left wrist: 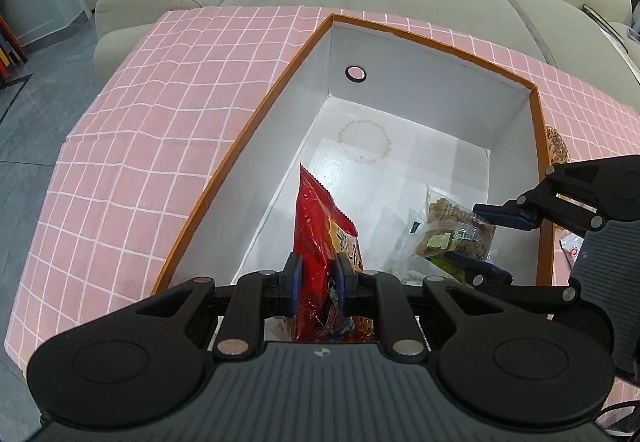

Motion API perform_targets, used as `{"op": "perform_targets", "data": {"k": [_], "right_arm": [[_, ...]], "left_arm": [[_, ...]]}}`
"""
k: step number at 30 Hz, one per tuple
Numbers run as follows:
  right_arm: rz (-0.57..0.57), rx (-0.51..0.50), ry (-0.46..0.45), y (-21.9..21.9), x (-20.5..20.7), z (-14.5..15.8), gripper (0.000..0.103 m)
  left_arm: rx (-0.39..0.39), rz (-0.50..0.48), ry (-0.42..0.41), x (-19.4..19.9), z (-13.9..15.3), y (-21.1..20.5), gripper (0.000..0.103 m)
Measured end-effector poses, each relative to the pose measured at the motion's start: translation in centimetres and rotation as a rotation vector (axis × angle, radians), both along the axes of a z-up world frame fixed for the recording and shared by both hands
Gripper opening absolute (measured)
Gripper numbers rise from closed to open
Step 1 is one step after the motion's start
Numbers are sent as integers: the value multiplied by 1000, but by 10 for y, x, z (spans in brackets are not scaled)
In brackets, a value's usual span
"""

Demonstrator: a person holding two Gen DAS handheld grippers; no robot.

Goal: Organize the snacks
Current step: 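Open both tools to drop the red bag and nut bag into the box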

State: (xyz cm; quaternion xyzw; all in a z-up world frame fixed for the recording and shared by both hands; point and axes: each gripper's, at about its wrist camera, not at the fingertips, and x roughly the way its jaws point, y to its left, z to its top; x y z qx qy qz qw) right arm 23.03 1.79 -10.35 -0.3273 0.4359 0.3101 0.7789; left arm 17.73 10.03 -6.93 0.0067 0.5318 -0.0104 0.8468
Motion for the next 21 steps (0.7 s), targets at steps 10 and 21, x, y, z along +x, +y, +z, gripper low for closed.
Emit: {"op": "perform_targets", "data": {"k": [10,21], "right_arm": [[-17,27,-46,-5,4,22,48],[-192,226,-127,-52,-14,78,59]], "left_arm": [[21,-14,-33,-6,17,-5,30],[-2,17,-234,-35,71,-22,48]]}}
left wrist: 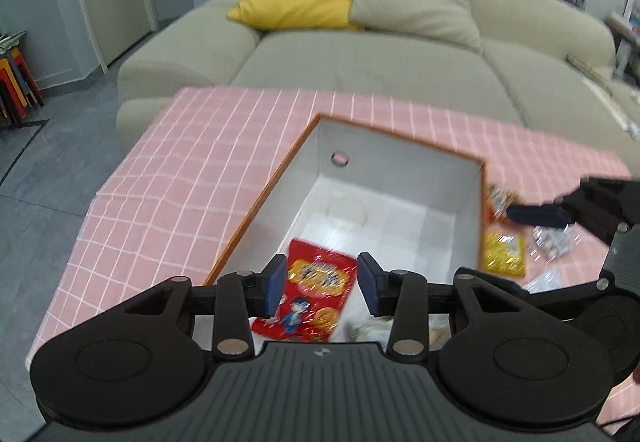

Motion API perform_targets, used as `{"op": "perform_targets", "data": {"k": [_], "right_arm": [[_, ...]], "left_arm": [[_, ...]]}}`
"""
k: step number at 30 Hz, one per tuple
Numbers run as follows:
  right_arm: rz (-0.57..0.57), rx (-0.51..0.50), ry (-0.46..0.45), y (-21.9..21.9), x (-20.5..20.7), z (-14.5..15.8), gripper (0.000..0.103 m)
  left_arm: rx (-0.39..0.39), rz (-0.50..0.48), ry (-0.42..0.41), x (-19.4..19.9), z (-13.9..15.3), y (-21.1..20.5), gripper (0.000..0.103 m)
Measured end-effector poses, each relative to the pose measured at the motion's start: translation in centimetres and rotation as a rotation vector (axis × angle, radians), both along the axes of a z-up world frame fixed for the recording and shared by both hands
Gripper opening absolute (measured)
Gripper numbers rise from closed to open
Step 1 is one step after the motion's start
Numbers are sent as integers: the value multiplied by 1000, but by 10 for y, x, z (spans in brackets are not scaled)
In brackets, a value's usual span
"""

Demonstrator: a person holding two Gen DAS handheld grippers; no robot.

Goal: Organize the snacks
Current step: 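Open both tools to drop the red bag and nut bag into the box, then move both tools back over the remaining snacks on the table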

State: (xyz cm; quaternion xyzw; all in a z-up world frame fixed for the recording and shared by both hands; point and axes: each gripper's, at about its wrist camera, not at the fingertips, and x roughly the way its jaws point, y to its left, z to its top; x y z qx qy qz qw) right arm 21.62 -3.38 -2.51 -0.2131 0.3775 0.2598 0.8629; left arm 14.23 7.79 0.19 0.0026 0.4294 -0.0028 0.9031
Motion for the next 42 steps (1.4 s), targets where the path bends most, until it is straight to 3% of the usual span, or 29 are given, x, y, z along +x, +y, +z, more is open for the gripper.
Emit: {"op": "perform_targets", "data": {"k": [9,17,24,42], "right_arm": [[-183,197,-65,-48,-45,19,61],[-320,274,-103,-88,-79,22,63],[-413,266,-97,-120,-107,8,64],[-547,152,-36,-179,-136,-68,62]], "left_arm": [[-12,13,-161,-37,23,-33,53],[-61,-31,-197,-65,17,-68,54],[-138,-63,-141,-78,-9,-94,55],[-210,-157,-7,-80,-76,-140,55]]}}
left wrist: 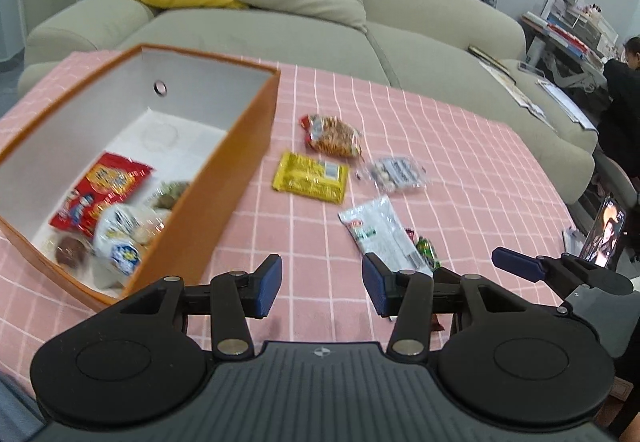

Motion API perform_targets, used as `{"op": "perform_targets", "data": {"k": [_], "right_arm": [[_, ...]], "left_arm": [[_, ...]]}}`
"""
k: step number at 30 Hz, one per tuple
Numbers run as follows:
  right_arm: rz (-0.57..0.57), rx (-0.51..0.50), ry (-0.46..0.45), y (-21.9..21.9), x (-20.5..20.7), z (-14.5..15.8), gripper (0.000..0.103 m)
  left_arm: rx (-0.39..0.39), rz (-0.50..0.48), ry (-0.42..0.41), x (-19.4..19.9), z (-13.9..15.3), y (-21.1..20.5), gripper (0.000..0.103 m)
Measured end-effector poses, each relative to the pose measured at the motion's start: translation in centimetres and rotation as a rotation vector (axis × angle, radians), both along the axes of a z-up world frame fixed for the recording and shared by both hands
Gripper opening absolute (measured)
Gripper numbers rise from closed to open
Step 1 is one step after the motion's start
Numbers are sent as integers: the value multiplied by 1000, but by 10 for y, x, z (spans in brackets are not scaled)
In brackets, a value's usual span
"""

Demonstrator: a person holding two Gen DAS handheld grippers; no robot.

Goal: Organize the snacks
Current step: 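Move both tools back over the remaining snacks on the table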

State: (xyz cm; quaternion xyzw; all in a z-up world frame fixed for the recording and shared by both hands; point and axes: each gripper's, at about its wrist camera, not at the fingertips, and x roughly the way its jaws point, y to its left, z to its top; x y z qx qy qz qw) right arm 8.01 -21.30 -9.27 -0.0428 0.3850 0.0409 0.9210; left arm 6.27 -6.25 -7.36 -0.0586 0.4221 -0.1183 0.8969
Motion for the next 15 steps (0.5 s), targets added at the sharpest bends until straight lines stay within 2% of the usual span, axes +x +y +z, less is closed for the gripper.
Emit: {"op": "perform_targets", "data": {"k": [7,10,15], "right_arm": [[-7,-21,64,-14,12,-23,46],[-17,-34,76,-20,16,-31,45],[-48,-43,102,-33,22,-40,39]], "left_arm": [[-23,-23,63,14,-20,-12,55],[-23,-35,82,20,-26,-22,55],[-27,-58,102,31,-36,-43,63]]}}
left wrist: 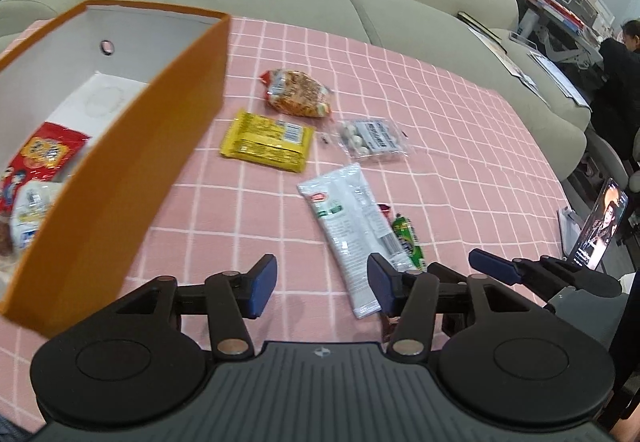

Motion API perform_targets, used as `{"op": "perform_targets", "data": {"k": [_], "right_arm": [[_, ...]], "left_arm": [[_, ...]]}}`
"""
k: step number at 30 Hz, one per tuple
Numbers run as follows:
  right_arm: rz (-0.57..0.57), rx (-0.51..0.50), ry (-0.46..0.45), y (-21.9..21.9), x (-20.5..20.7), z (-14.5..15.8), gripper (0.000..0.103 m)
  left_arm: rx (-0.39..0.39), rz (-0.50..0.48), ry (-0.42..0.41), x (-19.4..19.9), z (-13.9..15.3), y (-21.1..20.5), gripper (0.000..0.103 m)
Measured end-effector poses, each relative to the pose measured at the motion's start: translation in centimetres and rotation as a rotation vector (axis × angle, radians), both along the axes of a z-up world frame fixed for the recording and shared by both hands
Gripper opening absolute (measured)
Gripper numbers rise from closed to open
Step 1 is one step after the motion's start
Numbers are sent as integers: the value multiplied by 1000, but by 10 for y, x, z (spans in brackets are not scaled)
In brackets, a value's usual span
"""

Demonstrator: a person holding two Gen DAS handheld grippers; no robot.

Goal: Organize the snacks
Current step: 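Move both tools back over the remaining snacks on the table, then grasp the white milk pouch with left tool while right tool grasps green sausage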

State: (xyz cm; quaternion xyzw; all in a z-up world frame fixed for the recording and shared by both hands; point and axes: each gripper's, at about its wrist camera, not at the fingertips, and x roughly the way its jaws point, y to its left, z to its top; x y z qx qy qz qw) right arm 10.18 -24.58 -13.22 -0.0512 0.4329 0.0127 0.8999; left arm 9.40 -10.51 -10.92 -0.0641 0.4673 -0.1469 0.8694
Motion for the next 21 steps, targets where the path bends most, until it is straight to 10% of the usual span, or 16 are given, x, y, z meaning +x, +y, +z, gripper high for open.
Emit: {"op": "perform_targets", "data": {"k": [11,21], "right_arm": [[32,46,67,-2,21,-21,38],[52,106,76,-12,23,-25,18]], "left_arm": [[7,3,60,23,-14,-27,71],[0,23,144,42,-30,-50,80]]}}
